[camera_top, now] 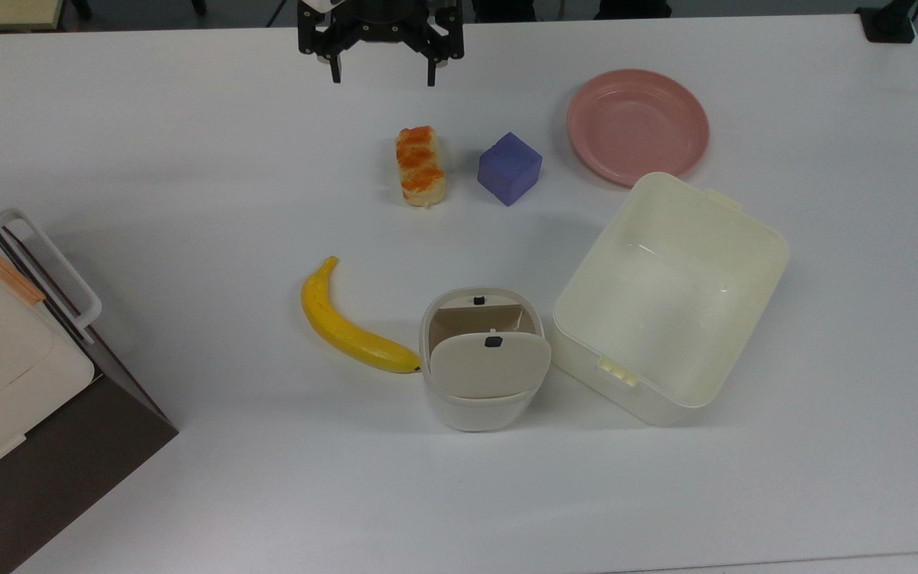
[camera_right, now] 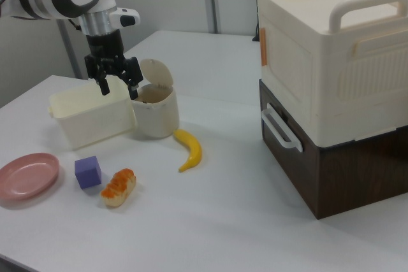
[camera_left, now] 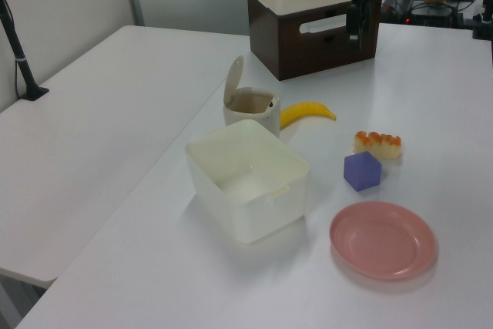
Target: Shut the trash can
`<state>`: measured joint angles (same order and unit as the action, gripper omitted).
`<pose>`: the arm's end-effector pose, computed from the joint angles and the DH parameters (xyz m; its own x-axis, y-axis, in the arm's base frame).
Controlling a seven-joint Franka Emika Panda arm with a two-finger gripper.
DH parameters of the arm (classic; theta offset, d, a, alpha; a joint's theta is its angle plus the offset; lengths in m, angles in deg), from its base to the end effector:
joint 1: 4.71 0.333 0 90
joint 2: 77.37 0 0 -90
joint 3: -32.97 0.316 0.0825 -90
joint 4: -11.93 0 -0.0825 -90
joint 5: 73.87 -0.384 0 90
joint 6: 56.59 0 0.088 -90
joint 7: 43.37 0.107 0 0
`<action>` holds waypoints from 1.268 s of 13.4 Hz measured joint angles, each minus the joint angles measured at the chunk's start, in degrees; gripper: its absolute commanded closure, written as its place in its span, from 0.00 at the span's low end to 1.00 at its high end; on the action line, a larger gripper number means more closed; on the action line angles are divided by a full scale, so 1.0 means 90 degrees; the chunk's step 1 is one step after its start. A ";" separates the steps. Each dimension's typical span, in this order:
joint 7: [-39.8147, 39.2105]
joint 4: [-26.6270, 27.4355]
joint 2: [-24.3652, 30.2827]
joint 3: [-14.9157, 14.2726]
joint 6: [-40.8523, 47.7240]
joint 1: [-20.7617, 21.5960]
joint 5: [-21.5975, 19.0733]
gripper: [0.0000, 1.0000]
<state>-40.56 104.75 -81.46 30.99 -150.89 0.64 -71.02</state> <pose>0.5783 0.0297 0.5673 0.9990 0.0135 -0.0430 0.0158 -0.9984 0.0540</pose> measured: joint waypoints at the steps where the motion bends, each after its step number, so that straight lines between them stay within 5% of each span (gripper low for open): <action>1: 0.0000 0.0000 0.0000 -0.0011 0.0000 0.0000 0.0000 0.00; 5: -0.0004 -0.0105 0.0018 -0.0303 0.0000 -0.0005 -0.0047 0.00; 17: -0.0006 -0.0111 0.0019 -0.0305 0.0000 0.0003 -0.0048 0.00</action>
<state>-40.61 103.75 -81.29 28.24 -150.89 0.67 -71.45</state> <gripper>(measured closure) 0.000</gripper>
